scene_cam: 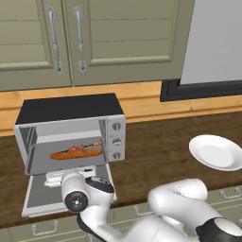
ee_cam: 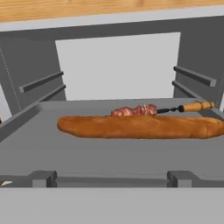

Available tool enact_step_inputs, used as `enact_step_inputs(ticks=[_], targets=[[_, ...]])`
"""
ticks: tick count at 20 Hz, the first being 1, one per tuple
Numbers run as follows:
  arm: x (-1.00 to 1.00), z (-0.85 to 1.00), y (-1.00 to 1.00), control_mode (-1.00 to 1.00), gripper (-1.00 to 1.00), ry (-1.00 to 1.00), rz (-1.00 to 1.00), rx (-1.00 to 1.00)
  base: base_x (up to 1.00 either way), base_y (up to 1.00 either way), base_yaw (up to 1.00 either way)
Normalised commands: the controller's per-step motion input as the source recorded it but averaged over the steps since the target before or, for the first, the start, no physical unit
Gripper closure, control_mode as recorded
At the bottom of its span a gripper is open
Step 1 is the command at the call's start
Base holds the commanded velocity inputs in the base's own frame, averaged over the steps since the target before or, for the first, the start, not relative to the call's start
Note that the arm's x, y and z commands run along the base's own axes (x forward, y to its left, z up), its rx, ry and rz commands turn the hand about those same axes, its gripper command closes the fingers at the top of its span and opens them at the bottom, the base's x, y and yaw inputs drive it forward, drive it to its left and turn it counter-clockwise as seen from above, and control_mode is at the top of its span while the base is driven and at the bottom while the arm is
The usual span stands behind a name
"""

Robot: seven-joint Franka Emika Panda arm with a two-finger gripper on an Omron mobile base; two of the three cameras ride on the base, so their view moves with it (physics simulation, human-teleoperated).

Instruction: Pick up the kebab skewer and baguette bread, and place them inside the toaster oven. Close the toaster oven door and start by setting the timer.

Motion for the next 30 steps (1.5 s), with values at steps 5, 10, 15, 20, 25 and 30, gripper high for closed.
enact_step_inputs(ticks=[5, 10, 15, 20, 25, 30], targets=[[0.05, -0.07, 0.0, -1.0, -1.0, 0.06, 0.0, 0.0, 0.0, 0.0, 0.0], [0.06, -0.04, 0.0, -1.0, -1.0, 0.08, 0.0, 0.0, 0.0, 0.0, 0.0], [0.12, 0.0, 0.0, -1.0, -1.0, 0.08, 0.0, 0.0, 0.0, 0.0, 0.0], [0.07, -0.09, 0.0, -1.0, -1.0, 0.03, 0.0, 0.0, 0.0, 0.0, 0.0], [0.0, -0.19, 0.0, -1.0, -1.0, 0.0, 0.0, 0.0, 0.0, 0.0, 0.0], [0.06, -0.11, 0.0, -1.0, -1.0, -0.02, 0.0, 0.0, 0.0, 0.0, 0.0]])
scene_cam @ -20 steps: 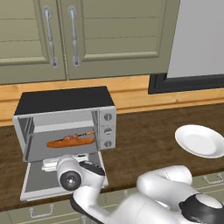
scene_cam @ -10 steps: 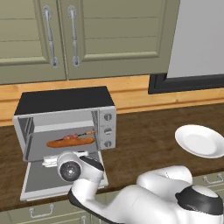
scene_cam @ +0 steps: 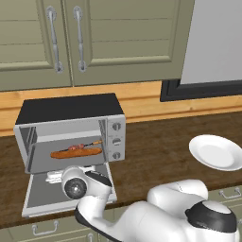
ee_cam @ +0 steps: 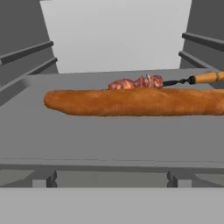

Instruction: Pick up the kebab skewer and baguette bread, and place them inside the toaster oven. Close the toaster oven door and start by setting the timer.

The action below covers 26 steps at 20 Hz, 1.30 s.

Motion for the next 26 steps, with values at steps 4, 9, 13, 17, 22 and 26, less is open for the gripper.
enact_step_inputs(ticks=[4, 9, 13, 17, 22, 26], targets=[[0.17, 0.0, 0.0, -1.0, -1.0, -0.04, 0.0, 0.0, 0.0, 0.0, 0.0], [0.13, 0.0, 0.0, -1.0, -1.0, -0.02, 0.0, 0.0, 0.0, 0.0, 0.0], [0.16, -0.01, 0.0, -1.0, -1.0, -0.03, 0.0, 0.0, 0.0, 0.0, 0.0], [0.11, -0.03, 0.0, -1.0, -1.0, -0.08, 0.0, 0.0, 0.0, 0.0, 0.0], [0.16, 0.0, 0.0, -1.0, -1.0, -0.05, 0.0, 0.0, 0.0, 0.0, 0.0], [0.23, 0.0, 0.0, -1.0, -1.0, 0.0, 0.0, 0.0, 0.0, 0.0, 0.0]])
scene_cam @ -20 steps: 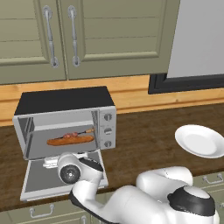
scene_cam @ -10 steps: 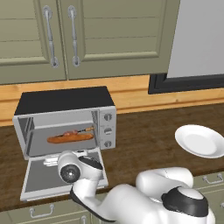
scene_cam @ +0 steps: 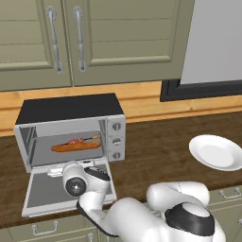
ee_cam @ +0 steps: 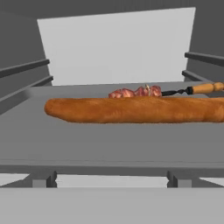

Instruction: Pick up the kebab skewer and baguette bread, and place them inside the toaster oven. Close the toaster oven door and start by setting the timer.

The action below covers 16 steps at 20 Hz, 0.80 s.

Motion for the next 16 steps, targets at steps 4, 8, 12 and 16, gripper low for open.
enact_step_inputs(ticks=[4, 8, 12, 16], targets=[[0.29, 0.0, 0.0, -1.0, -1.0, 0.0, 0.0, 0.0, 0.0, 0.0, 0.0], [0.31, 0.0, 0.0, -1.0, -1.0, 0.0, 0.0, 0.0, 0.0, 0.0, 0.0], [0.31, 0.0, 0.0, -1.0, -1.0, 0.0, 0.0, 0.0, 0.0, 0.0, 0.0], [0.32, 0.0, 0.0, -1.0, -1.0, 0.0, 0.0, 0.0, 0.0, 0.0, 0.0]])
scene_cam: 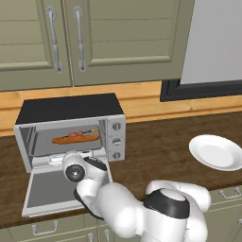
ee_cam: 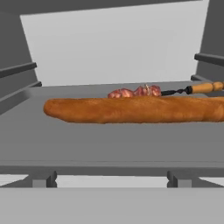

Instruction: Pick up the kebab skewer and baguette bread, and place them inside the toaster oven. Close the toaster oven door and start by setting the timer.

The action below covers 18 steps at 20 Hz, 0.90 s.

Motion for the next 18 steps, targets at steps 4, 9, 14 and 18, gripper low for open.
enact_step_inputs(ticks=[4, 9, 14, 18], targets=[[0.3, 0.0, 0.0, -1.0, -1.0, 0.0, 0.0, 0.0, 0.0, 0.0, 0.0], [0.28, 0.0, 0.0, -1.0, -1.0, 0.0, 0.0, 0.0, 0.0, 0.0, 0.0], [0.29, 0.0, 0.0, -1.0, -1.0, 0.0, 0.0, 0.0, 0.0, 0.0, 0.0], [0.26, 0.0, 0.0, -1.0, -1.0, 0.0, 0.0, 0.0, 0.0, 0.0, 0.0]])
